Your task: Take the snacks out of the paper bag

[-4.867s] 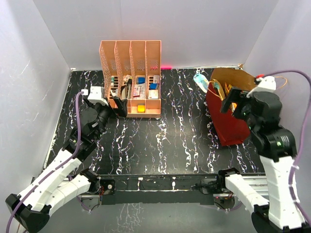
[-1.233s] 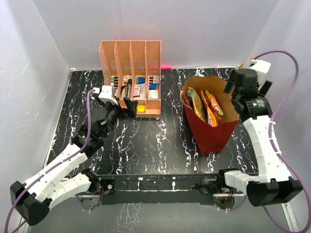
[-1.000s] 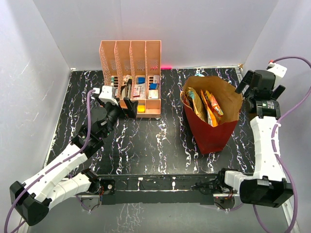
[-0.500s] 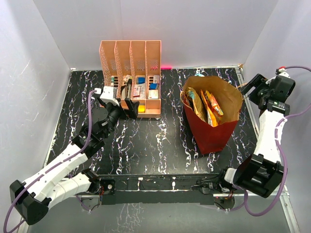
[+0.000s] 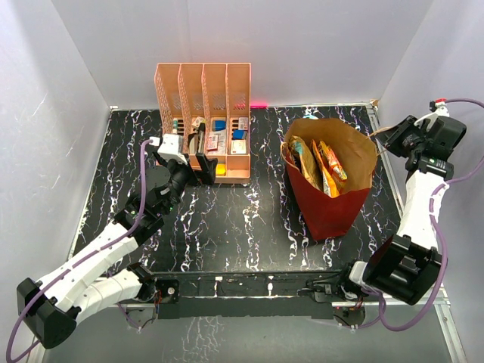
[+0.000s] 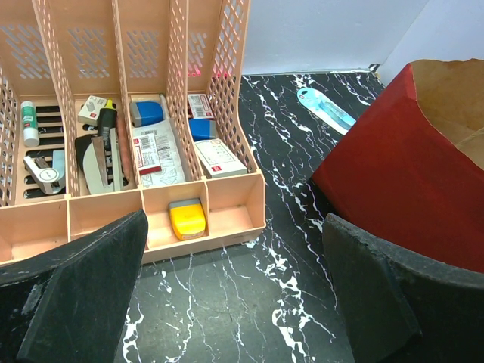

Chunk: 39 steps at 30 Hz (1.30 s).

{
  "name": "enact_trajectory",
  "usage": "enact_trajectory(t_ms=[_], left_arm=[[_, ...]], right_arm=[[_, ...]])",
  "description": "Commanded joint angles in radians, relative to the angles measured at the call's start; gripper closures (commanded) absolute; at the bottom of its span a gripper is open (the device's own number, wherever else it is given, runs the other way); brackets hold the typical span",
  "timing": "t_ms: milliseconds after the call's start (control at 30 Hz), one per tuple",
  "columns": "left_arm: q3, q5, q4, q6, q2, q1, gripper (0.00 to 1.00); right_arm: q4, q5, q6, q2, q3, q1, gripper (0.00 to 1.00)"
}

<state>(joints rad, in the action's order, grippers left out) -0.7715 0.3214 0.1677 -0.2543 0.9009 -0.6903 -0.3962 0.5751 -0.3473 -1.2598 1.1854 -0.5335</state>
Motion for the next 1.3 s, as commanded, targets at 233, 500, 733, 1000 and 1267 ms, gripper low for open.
enact_trajectory(t_ms=[233, 500, 733, 1000, 1267], left_arm=[[-0.034, -0.006, 0.012, 0.0, 0.0, -0.005, 0.02], [-0.034, -0.008, 0.014, -0.003, -0.004, -0.005, 0.02], [-0.032, -0.011, 0.013, -0.007, -0.006, -0.006, 0.02], [-0.032, -0.01, 0.013, -0.007, -0.001, -0.008, 0.02], [-0.032, -0.012, 0.012, -0.007, 0.002, -0.012, 0.02]], right_arm=[[0.006, 0.064, -0.006, 0.016, 0.173, -0.009, 0.92], [-0.048, 0.116, 0.025, -0.021, 0.266, -0.01, 0.92], [-0.128, 0.128, 0.053, -0.065, 0.4, -0.008, 0.93], [-0.18, 0.146, 0.063, -0.12, 0.523, -0.003, 0.93], [-0.157, 0.267, 0.048, -0.1, 0.432, 0.067, 0.92]])
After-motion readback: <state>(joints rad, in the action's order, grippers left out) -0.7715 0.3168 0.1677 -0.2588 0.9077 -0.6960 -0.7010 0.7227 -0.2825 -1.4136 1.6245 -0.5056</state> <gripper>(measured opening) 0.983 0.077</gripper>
